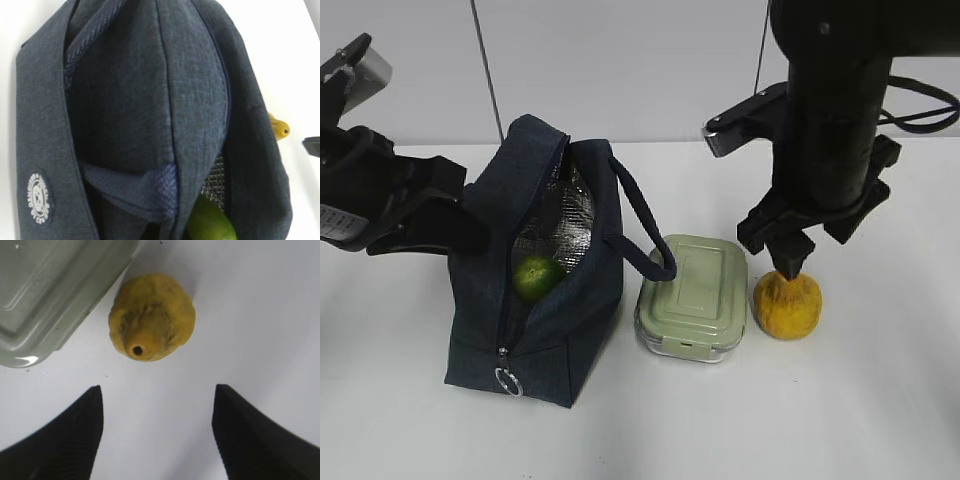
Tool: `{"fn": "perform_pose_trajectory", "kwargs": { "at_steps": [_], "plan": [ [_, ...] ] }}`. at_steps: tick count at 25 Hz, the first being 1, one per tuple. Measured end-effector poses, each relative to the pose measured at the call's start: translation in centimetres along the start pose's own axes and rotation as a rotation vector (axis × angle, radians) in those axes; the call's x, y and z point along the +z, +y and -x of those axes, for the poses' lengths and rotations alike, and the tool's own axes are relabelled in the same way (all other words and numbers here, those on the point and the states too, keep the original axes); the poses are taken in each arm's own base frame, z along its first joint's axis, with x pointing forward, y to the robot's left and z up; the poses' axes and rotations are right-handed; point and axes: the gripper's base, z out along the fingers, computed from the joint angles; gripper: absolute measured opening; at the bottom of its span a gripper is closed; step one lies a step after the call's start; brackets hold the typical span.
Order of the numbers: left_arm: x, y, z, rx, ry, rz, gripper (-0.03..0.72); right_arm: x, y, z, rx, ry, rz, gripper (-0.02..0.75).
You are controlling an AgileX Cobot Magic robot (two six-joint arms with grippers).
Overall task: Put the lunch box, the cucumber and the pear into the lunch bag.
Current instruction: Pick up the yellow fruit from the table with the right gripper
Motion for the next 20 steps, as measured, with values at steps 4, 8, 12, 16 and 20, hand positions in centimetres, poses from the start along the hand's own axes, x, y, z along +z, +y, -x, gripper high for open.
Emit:
{"fn": "perform_pose_trajectory", "kwargs": {
  "at_steps": [4,8,12,16,20],
  "plan": [
    [0.0,0.0,0.0,0.002,0.003,-0.001,0.003,2.2,0.5,0.8,-0.016,0.033,-0.003,0.521],
    [0.0,0.0,0.0,0.002,0.004,-0.002,0.002,4.3,0.8,1.4,-0.036,0.053,-0.016,0.519],
    [0.0,0.0,-0.1,0.002,0.006,-0.002,0.002,5.0,0.8,1.8,-0.046,0.043,-0.032,0.515],
    [0.0,0.0,-0.1,0.003,0.007,-0.002,0.002,5.4,0.8,2.0,-0.050,0.034,-0.039,0.470],
    [0.0,0.0,-0.1,0.003,0.007,-0.002,0.002,6.6,1.1,2.2,-0.059,0.059,-0.038,0.451]
  ]
}}
